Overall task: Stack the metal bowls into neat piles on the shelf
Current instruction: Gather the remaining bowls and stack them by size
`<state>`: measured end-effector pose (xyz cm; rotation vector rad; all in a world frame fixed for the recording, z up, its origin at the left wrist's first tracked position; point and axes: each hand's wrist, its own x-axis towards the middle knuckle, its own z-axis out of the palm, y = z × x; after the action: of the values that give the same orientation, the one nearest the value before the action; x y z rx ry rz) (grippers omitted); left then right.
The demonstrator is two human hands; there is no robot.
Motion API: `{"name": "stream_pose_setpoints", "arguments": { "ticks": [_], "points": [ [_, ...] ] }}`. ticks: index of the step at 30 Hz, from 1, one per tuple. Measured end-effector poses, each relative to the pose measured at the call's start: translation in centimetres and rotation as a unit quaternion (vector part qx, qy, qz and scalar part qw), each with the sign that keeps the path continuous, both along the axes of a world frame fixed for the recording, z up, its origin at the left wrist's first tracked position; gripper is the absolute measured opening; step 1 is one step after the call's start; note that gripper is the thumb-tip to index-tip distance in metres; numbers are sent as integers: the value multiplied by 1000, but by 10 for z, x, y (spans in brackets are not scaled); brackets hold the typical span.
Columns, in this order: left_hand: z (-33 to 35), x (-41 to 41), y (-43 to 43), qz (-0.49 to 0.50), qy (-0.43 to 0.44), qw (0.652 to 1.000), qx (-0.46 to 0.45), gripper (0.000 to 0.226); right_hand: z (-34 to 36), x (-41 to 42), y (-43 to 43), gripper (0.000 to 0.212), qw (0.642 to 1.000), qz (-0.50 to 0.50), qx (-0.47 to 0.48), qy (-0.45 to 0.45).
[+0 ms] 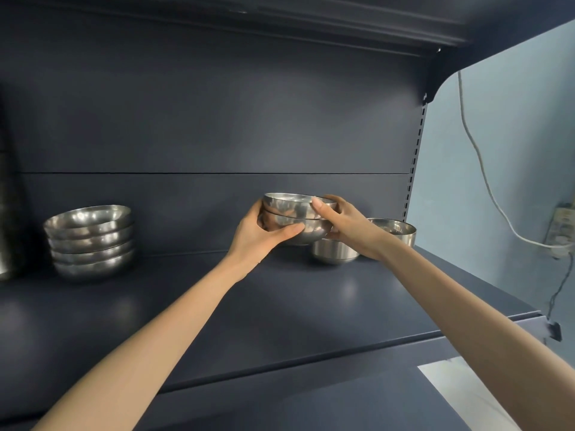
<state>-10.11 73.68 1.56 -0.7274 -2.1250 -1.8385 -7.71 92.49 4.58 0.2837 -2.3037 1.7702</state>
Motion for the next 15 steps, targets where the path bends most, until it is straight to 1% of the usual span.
{"name": "stream_pose_setpoints", "arguments": {
  "ticks": [2,5,8,10,15],
  "points": [
    [0,5,-15,-4,-4,1000,0,50,0,6,-11,105,1000,26,-4,-5],
    [0,10,-41,-12,-11,1000,-1,47,-3,10,-31,101,999,33,-22,-1],
    [-3,13,-70,2,-10,1000,-23,66,-9,17,-58,93,998,40,-46,2],
    [-2,20,-91,12,0,999,-39,69,-13,20,-76,82,997,49,-66,10],
    [2,39,-138,5,11,1000,-16,52,-20,23,-124,65,992,68,-103,20]
  ]
}}
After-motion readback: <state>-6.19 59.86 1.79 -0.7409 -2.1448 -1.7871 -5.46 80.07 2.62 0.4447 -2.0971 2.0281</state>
